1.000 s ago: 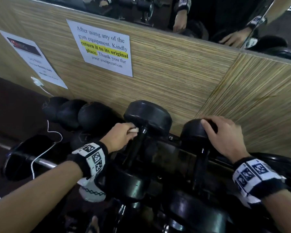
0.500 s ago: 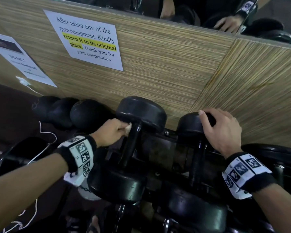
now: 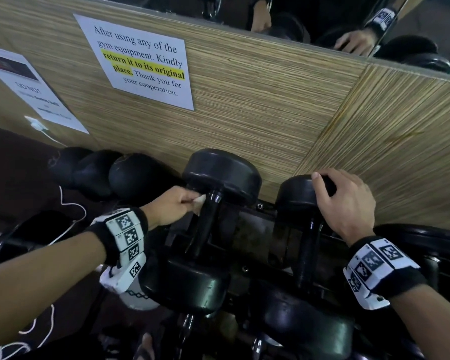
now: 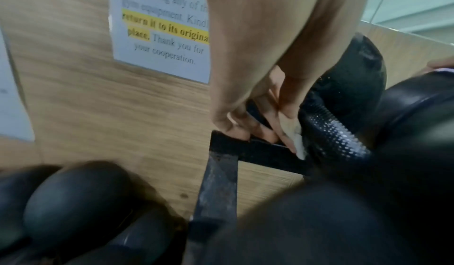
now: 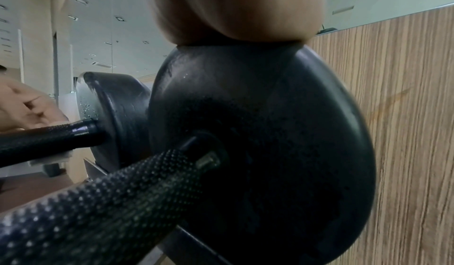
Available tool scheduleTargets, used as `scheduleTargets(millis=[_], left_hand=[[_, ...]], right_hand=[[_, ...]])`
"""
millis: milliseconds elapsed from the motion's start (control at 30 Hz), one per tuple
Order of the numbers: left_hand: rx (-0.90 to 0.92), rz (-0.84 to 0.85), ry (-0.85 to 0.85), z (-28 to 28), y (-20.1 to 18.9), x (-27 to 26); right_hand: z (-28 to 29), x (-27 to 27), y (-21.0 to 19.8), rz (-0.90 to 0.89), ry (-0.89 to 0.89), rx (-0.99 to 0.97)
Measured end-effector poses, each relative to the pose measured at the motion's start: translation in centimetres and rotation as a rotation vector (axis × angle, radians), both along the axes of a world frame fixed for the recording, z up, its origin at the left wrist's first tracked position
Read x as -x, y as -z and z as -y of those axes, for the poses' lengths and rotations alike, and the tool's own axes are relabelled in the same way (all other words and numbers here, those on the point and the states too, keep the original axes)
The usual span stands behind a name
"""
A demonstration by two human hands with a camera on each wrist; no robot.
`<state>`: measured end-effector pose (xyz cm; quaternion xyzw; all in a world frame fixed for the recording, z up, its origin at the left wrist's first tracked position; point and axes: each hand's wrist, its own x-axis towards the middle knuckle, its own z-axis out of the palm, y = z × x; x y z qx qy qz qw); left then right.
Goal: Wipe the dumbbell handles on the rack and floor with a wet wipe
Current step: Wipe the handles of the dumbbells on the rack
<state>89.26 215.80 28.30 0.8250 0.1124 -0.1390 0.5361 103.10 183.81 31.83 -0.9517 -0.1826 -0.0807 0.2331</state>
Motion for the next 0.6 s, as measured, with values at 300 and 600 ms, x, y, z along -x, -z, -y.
scheduleTargets(millis=[300,600], left_hand=[[-0.042,-0.353,0.245,-1.1,2.0,4.2],[0.115,-0.133,0.006,-0.9,0.5,-2.5]], right_hand=[[0.0,-0.2,0.3,0.005,0.002,0.008],[0.0,0.0,0.1,-0.009,0.009,0.012]])
